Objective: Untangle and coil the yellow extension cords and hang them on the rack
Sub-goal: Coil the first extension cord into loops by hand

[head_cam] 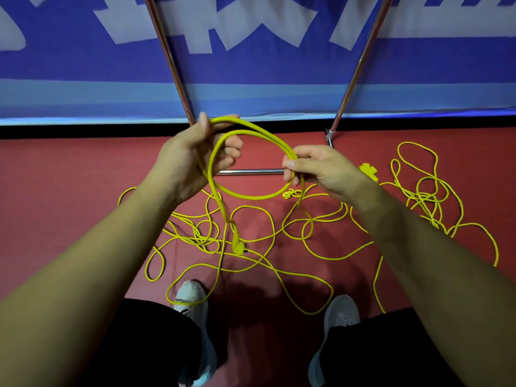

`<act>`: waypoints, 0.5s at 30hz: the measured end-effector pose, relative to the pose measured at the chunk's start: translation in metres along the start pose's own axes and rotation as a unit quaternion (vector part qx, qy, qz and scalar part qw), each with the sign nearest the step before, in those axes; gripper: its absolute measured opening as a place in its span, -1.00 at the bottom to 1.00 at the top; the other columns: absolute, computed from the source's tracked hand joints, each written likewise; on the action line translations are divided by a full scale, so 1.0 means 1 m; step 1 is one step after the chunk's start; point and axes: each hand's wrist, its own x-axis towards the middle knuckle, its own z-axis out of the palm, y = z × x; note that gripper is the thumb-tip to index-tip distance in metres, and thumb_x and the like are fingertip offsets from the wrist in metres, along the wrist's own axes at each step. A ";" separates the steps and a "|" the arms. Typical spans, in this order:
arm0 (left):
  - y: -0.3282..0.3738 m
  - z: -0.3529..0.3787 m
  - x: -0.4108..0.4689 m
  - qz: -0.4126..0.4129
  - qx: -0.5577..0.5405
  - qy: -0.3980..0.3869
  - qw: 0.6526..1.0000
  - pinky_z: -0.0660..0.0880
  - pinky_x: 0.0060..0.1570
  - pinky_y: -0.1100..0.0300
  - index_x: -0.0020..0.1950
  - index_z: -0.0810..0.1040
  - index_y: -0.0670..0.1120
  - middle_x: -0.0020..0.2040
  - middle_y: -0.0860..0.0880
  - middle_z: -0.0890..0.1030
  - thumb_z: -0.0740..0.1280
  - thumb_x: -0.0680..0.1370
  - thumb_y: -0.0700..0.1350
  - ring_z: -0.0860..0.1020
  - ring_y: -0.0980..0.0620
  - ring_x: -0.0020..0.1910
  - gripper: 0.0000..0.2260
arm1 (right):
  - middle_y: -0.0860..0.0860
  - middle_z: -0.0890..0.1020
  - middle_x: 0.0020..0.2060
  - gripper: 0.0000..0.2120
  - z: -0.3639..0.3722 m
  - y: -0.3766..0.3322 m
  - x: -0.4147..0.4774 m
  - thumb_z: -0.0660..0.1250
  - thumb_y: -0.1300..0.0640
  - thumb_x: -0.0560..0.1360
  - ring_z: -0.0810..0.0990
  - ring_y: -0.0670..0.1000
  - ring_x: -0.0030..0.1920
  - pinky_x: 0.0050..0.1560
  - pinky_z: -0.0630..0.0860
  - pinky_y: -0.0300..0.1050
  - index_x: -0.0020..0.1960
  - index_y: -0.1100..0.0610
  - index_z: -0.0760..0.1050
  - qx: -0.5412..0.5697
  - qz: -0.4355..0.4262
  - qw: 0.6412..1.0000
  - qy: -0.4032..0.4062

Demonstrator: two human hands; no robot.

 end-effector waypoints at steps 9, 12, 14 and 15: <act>0.000 -0.006 -0.005 -0.098 0.184 -0.084 0.974 0.52 0.14 -0.09 0.24 0.47 -0.21 0.06 -0.38 0.65 0.12 0.43 -0.38 0.63 -0.34 0.09 -0.59 | -0.03 0.36 -0.44 -0.83 -0.011 -0.014 -0.007 0.25 0.11 0.56 0.30 -0.10 -0.39 -0.28 0.22 -0.13 -0.02 0.13 0.60 -0.056 -0.054 0.997 -0.010; -0.005 0.011 -0.010 -0.051 0.295 -0.136 0.944 0.53 0.12 -0.10 0.24 0.47 -0.24 0.12 -0.25 0.66 0.20 0.57 -0.24 0.63 -0.25 0.14 -0.74 | -0.09 0.39 -0.47 -0.86 0.003 -0.024 -0.008 0.29 0.19 0.56 0.31 -0.11 -0.41 -0.36 0.23 -0.22 -0.03 0.22 0.60 -0.112 -0.062 0.990 -0.057; -0.006 0.018 -0.010 -0.021 0.357 -0.161 0.920 0.56 0.07 -0.11 0.20 0.52 -0.18 0.04 -0.19 0.69 0.30 0.57 -0.12 0.67 -0.21 0.03 -0.76 | -0.08 0.41 -0.47 -0.90 0.010 -0.028 -0.006 0.32 0.20 0.54 0.32 -0.09 -0.41 -0.39 0.24 -0.22 -0.08 0.15 0.62 -0.132 -0.066 0.986 -0.081; -0.006 0.019 -0.010 -0.016 0.384 -0.164 0.908 0.57 0.02 -0.14 0.15 0.55 -0.15 -0.05 -0.17 0.71 0.30 0.59 -0.08 0.68 -0.20 -0.07 -0.80 | -0.07 0.41 -0.46 -0.90 0.012 -0.029 -0.006 0.34 0.18 0.53 0.32 -0.09 -0.41 -0.38 0.25 -0.20 -0.10 0.11 0.63 -0.137 -0.067 0.984 -0.089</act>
